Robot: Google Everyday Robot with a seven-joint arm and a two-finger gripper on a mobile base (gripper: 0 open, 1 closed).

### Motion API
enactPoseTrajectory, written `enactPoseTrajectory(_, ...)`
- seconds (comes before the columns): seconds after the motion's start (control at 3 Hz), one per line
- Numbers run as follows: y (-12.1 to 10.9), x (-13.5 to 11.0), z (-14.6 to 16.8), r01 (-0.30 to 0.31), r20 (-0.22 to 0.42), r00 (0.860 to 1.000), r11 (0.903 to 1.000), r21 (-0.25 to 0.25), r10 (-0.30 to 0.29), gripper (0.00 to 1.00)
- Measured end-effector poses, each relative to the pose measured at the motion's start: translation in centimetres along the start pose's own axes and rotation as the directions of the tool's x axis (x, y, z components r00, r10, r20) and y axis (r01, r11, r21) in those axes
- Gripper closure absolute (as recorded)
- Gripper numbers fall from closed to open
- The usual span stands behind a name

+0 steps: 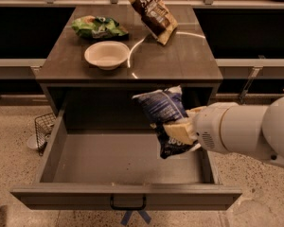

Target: Pick blue chip bag from top drawer and place on counter

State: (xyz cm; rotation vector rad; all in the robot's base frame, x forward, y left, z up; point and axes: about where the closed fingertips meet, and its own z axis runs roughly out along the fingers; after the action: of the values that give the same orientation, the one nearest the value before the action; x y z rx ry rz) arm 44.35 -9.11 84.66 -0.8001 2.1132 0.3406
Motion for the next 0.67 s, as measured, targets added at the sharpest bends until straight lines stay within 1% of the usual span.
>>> enactPoseTrajectory(0.33, -4.3, -3.3, -0.2, 0.014, 0.121, 0.992, 0.99, 0.14, -0.031, 1.0)
enactPoseTrajectory(0.67, -9.3, -6.8, -0.1, 0.023, 0.214, 0.973, 0.9651, 0.261, -0.081, 1.0)
